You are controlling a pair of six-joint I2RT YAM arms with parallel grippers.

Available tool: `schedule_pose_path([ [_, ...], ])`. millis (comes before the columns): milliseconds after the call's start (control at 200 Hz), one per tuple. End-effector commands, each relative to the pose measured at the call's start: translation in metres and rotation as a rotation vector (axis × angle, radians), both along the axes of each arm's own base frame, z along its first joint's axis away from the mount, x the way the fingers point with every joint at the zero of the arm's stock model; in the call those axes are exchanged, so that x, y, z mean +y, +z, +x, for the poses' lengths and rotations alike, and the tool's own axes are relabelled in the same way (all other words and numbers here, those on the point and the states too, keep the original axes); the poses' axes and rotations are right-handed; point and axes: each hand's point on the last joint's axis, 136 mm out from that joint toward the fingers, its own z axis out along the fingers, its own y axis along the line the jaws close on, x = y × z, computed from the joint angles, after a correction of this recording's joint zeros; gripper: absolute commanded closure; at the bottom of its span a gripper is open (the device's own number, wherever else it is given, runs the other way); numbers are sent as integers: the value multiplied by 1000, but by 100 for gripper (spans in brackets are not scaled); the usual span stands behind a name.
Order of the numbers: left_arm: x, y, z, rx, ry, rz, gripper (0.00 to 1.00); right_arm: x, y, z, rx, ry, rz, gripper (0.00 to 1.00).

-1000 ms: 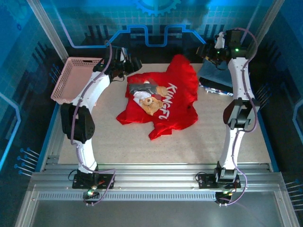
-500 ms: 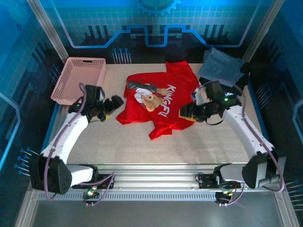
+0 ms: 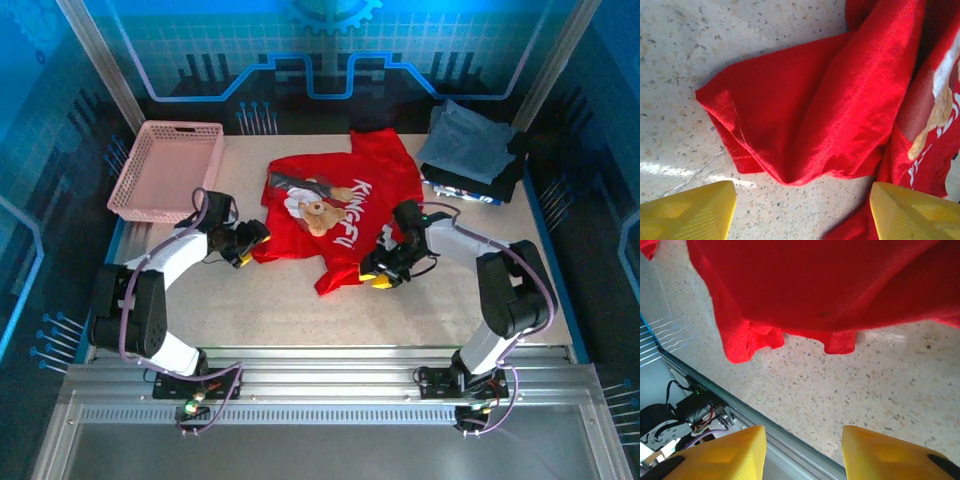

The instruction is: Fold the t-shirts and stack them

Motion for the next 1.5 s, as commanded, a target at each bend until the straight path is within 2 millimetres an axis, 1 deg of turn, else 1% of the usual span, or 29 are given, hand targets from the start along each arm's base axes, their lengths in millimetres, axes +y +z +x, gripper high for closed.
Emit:
schedule_pose_path([
  [0,-1,-5,9,-8,12,-23,29,11,-7,7,4,6,-3,54],
  [105,2,-14,10,13,23,-6,30,15,-15,12,-2,14,-33,54],
  [185,1,-18,14,8,32,-12,31,18,-23,16,0,15,-51,54],
  [275,3,-27,17,26,36,1,33,18,-34,20,4,19,-90,54],
  [345,4,-35,19,45,42,13,35,18,-42,26,0,11,-123,56],
  [415,6,-44,20,71,42,27,38,16,-51,30,8,5,-168,61],
  [470,8,-53,20,102,43,43,45,12,-57,35,10,-13,-208,69],
  [555,12,-63,20,140,41,73,57,4,-58,45,-21,-64,-272,91],
  [615,15,-66,22,147,35,98,66,4,-46,53,-71,-93,-263,100],
  [635,16,-66,23,145,34,110,71,4,-40,55,-87,-96,-258,100],
  [685,21,-62,24,135,30,139,85,2,-23,57,-121,-94,-258,100],
  [715,24,-57,26,125,31,153,92,-1,-12,58,-135,-91,-257,100],
  [760,28,-44,29,98,32,165,96,-5,8,57,-158,-87,-245,100],
  [830,36,-14,33,28,36,202,97,-15,42,58,-209,-98,-229,100],
  [860,40,0,35,-3,36,224,97,-21,60,58,-240,-108,-217,100],
  [995,54,74,42,-169,12,300,97,-52,129,63,-351,-173,-147,100],
  [1076,60,112,43,-256,-18,356,96,-72,162,67,-407,-227,-96,100],
  [1136,65,132,43,-302,-49,404,96,-88,182,72,-434,-269,-60,100],
  [1181,71,142,42,-323,-62,451,95,-99,192,76,-447,-293,-39,100],
  [1246,84,153,38,-334,-64,516,95,-113,204,80,-468,-315,-29,100],
  [1296,92,159,37,-347,-60,540,95,-122,209,82,-478,-329,-21,100],
  [1351,99,165,35,-361,-48,551,95,-128,213,84,-473,-340,4,100],
  [1411,100,170,36,-384,-49,540,95,-127,211,83,-460,-327,37,100],
  [1491,91,175,35,-429,-85,506,94,-123,199,77,-416,-281,49,100],
])
